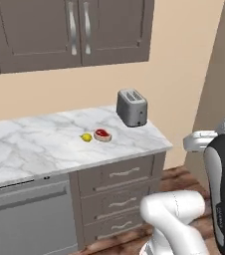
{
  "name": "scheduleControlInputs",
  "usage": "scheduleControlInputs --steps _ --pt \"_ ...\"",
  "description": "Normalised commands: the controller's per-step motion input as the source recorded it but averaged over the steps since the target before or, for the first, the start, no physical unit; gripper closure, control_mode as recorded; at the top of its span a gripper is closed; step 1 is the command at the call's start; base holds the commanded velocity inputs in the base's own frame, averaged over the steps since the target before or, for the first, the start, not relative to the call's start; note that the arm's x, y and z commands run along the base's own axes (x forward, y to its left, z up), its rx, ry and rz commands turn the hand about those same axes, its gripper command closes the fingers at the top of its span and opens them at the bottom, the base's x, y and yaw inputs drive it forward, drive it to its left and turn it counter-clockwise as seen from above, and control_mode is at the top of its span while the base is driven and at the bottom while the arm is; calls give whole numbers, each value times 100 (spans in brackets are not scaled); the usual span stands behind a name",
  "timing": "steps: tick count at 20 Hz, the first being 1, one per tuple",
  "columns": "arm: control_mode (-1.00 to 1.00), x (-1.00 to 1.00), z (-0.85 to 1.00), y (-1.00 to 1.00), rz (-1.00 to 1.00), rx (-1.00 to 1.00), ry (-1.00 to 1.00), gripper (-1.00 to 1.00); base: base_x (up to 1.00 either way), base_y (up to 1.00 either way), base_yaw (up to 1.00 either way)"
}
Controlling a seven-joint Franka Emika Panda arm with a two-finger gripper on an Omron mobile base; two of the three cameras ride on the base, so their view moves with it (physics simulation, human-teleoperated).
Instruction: Open the fridge, remove the orange, lemon, and steak, and place them on any counter.
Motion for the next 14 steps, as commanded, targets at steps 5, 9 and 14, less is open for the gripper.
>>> scheduleControlInputs --steps 5,9,14 --pt "100 0 0 0 0 0 0 -100 0 -39 -86" --pt "100 0 0 0 0 0 0 -100 0 -15 -92" --pt "100 0 0 0 0 0 0 -100 0 -14 -94"
